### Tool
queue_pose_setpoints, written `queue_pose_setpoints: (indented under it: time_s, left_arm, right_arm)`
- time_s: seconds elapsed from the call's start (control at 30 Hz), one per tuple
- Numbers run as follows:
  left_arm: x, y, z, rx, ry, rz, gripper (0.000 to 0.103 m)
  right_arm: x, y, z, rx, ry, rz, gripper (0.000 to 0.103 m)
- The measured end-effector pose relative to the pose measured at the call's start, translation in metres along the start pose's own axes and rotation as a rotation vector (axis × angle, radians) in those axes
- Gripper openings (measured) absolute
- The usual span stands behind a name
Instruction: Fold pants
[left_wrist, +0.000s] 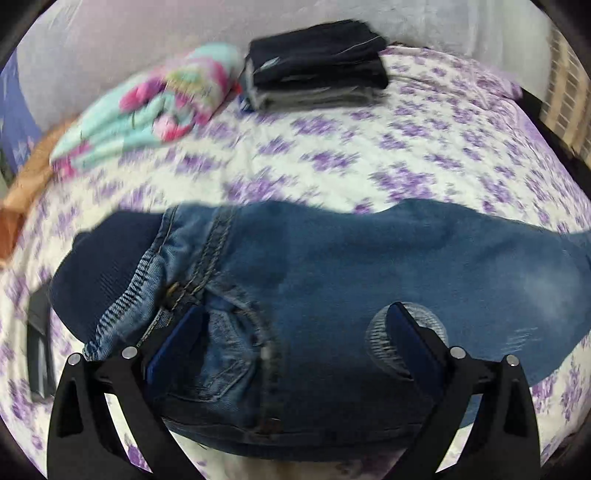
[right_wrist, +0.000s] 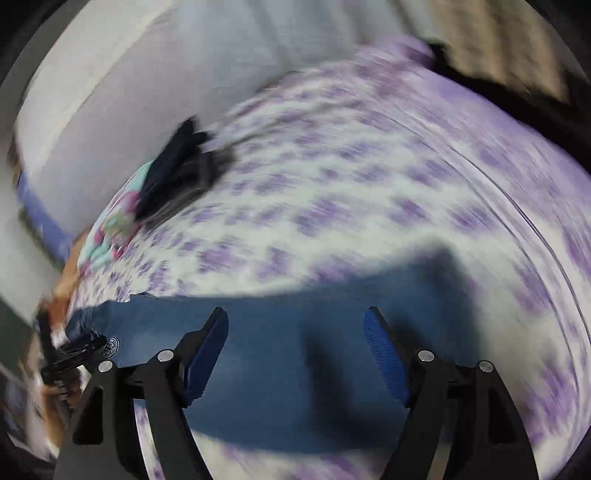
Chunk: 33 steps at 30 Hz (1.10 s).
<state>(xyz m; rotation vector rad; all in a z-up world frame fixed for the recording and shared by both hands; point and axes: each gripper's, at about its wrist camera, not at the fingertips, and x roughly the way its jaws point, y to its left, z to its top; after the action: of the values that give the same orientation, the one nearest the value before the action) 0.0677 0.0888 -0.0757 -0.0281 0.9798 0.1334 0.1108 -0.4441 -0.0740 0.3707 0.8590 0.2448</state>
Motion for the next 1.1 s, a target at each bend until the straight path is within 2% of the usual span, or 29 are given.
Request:
queue_pose_setpoints:
  time_s: [0.03,0.07,0.1,0.13,0.23,0.27,0.33,0.43,0.5,0.57,0.63,0.7,0.73,0.77,0.8,0.87,0.9,0.97,1.03,1.1]
  left_arm:
    - [0.005,0.006,0.0,-0.015,0.011,-0.011,0.098]
    - [0.007,0.008,-0.001,-0.01,0.008,-0.012,0.098]
    - [0.007,0.005,-0.001,0.006,0.006,0.003,0.098]
    - [0.006,0.002,-0.001,0.011,0.008,0.02,0.098]
    - [-0.007,-0.004,-0.001,0.002,-0.005,0.036,0.098]
    - [-0.012,-0.004,-0.001,-0.001,-0.019,0.025,0.098]
    - [-0.024,-0.004,-0.001,-0.015,-0.05,-0.031,0.098]
    - [-0.031,-0.004,-0.001,-0.049,-0.06,-0.089,0.098]
    - [-0.028,-0.004,-0.001,-0.058,-0.057,-0.111,0.098]
    - [-0.017,-0.005,-0.002,-0.063,-0.034,-0.096,0.098]
    - [0.003,-0.003,-0.007,-0.073,0.015,-0.062,0.098]
    - [0.004,-0.01,-0.011,-0.036,-0.005,-0.013,0.098]
    - [0.002,-0.013,-0.012,-0.024,-0.01,-0.001,0.098]
    - [0.001,-0.014,-0.013,-0.023,-0.012,0.001,0.098]
    - [0.001,-0.012,-0.012,-0.032,-0.011,-0.007,0.098]
    - [-0.003,-0.005,-0.012,-0.067,-0.013,-0.036,0.098]
    - [-0.007,-0.002,-0.011,-0.096,-0.019,-0.055,0.098]
    - [-0.015,0.001,-0.008,-0.135,-0.039,-0.091,0.098]
    - [-0.023,-0.003,-0.002,-0.117,-0.053,-0.138,0.098]
    - [-0.029,-0.005,0.003,-0.104,-0.074,-0.142,0.098]
  right_arm:
    - [-0.002,-0.018,-0.006,0.049,0.011,-0.046,0.074]
    - [-0.002,-0.036,-0.012,0.088,0.02,-0.096,0.054]
    - [-0.002,-0.048,-0.019,0.129,0.019,-0.102,0.043]
    - [-0.006,-0.053,-0.021,0.162,0.009,-0.089,0.038]
    - [-0.037,-0.046,-0.024,0.168,-0.077,-0.032,0.077]
    - [-0.047,-0.043,-0.026,0.159,-0.107,-0.039,0.08]
    - [-0.056,-0.046,-0.034,0.21,-0.106,-0.015,0.081]
    - [-0.051,-0.064,-0.055,0.362,-0.027,0.079,0.081]
    - [-0.043,-0.07,-0.065,0.402,0.014,0.111,0.081]
    - [-0.03,-0.068,-0.073,0.421,0.033,0.1,0.082]
    - [-0.018,-0.065,-0.072,0.431,0.007,0.098,0.082]
    - [-0.008,-0.056,-0.062,0.397,-0.047,0.089,0.08]
    - [-0.002,-0.055,-0.057,0.392,-0.065,0.069,0.073]
    - [0.007,-0.055,-0.052,0.42,-0.071,0.005,0.058]
    - [0.013,-0.058,-0.046,0.438,-0.074,-0.029,0.051]
    - [0.02,-0.06,-0.041,0.469,-0.093,-0.037,0.024]
    - [0.021,-0.059,-0.038,0.495,-0.085,-0.029,0.022]
    - [0.01,-0.044,-0.03,0.451,-0.119,-0.075,0.018]
    - [-0.012,0.0,-0.018,0.269,-0.205,-0.134,0.018]
    - [-0.023,0.051,-0.009,0.086,-0.241,-0.107,0.018]
